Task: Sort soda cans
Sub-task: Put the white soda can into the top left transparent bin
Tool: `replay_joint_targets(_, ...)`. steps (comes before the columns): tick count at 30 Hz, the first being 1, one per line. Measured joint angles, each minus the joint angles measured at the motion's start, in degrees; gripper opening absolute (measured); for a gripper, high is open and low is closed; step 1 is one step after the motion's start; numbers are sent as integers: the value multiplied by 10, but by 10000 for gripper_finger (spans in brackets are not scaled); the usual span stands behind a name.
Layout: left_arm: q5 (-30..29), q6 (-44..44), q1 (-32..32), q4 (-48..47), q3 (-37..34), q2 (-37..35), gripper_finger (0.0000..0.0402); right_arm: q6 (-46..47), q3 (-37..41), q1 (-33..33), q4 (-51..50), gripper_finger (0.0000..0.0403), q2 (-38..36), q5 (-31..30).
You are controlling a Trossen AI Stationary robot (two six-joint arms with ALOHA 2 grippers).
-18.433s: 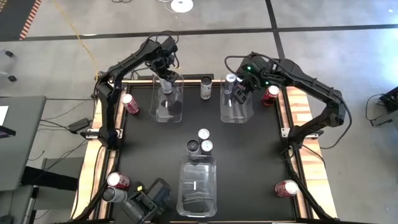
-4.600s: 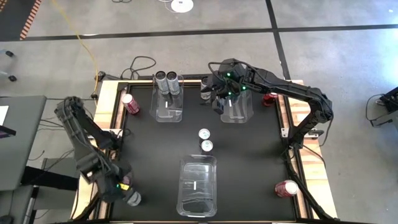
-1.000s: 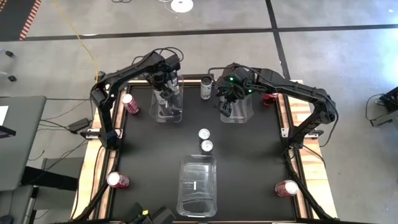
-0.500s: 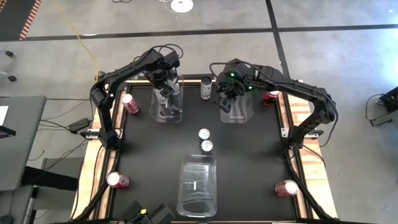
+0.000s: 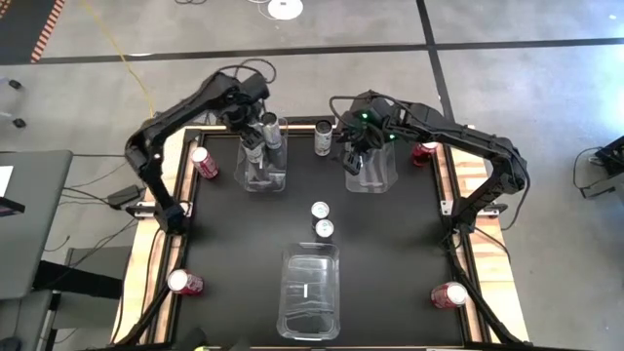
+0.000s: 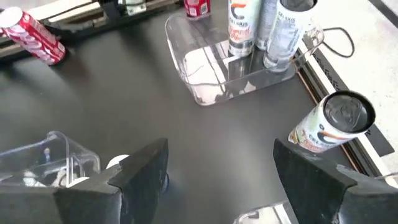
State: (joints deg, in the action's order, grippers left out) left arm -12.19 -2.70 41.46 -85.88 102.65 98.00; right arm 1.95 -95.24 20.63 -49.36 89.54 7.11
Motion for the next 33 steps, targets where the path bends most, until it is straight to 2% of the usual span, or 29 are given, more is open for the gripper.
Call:
replay_joint_targets(5,16,-2,-20,43,0,-83,379,-8,0,26,42,310,8,-26)
replay_joint_targets(10,35,-25,-59,113,1,-159,378,-32,0,70,48,310,38,-27)
replay_joint_targets(14,44,-29,-94,153,0,-199,378,-46,0,96,52,310,69,-22)
replay_joint_targets(16,44,-31,-113,169,0,-215,378,-43,0,109,54,310,93,6)
replay_joint_targets(18,44,-39,-130,175,0,-226,377,-36,0,119,59,310,119,32)
replay_joint_targets(21,39,-58,-148,177,0,-236,377,-45,0,128,76,310,153,32)
replay_joint_targets(29,34,-75,-175,152,0,-234,377,-57,-1,132,123,310,194,-73)
replay_joint_targets(33,17,-73,-183,144,0,-231,377,-63,0,132,130,310,195,-75)
